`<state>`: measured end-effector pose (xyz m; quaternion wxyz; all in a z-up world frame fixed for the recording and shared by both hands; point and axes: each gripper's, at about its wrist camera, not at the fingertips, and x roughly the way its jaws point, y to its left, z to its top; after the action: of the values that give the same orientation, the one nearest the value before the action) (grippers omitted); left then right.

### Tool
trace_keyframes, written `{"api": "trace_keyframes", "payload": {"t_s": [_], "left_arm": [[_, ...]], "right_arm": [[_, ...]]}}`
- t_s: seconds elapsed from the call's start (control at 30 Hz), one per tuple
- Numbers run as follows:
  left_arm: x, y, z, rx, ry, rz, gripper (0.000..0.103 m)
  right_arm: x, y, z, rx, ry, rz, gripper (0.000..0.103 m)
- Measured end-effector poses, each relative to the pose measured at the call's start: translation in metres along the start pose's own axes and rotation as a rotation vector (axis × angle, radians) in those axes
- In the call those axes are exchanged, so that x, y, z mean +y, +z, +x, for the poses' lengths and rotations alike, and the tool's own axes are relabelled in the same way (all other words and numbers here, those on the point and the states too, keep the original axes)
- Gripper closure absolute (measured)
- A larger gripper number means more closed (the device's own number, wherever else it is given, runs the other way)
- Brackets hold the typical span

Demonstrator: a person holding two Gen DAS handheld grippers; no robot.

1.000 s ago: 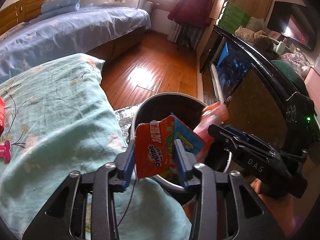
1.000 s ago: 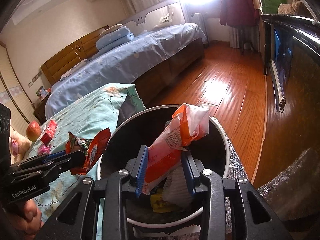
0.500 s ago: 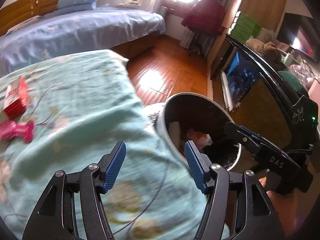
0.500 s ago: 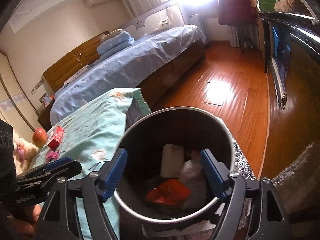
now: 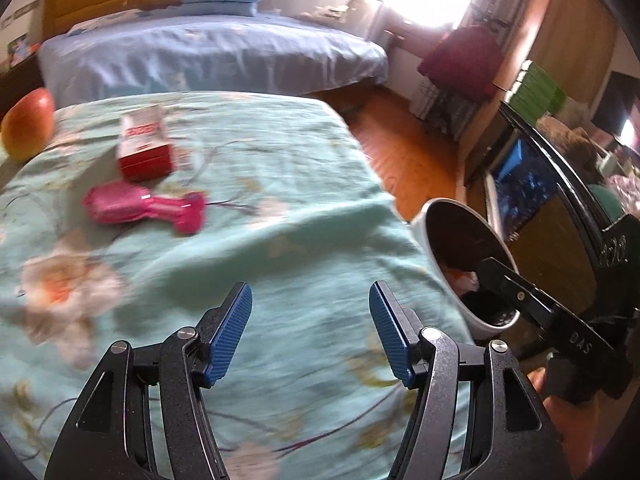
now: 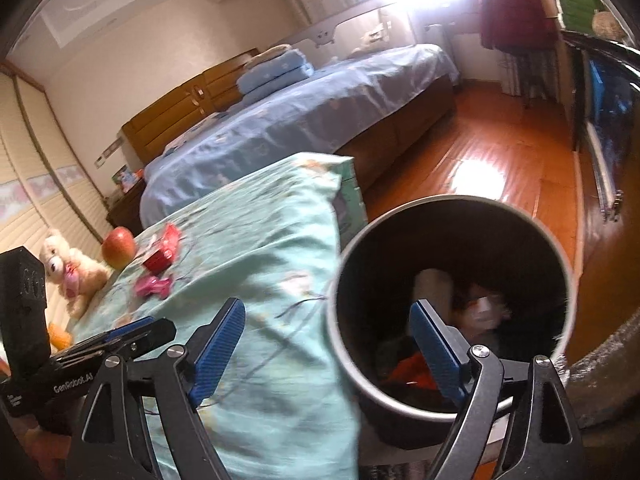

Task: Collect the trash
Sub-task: 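Move both open tools back over the bed toward the pink brush and milk carton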

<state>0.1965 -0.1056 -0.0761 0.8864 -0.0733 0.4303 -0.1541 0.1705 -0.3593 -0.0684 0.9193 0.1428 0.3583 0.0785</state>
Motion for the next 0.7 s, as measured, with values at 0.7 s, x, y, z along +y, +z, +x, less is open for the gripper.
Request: {"api": "trace_keyframes", "payload": {"t_s": [0.7], "left_arm": [[0.075,0.024,0.009,-0.018,0.119,-0.132,0.041]], "right_arm": [[0.059,0.003,0.03,0.03,0.067,-0.084,0.017]]}}
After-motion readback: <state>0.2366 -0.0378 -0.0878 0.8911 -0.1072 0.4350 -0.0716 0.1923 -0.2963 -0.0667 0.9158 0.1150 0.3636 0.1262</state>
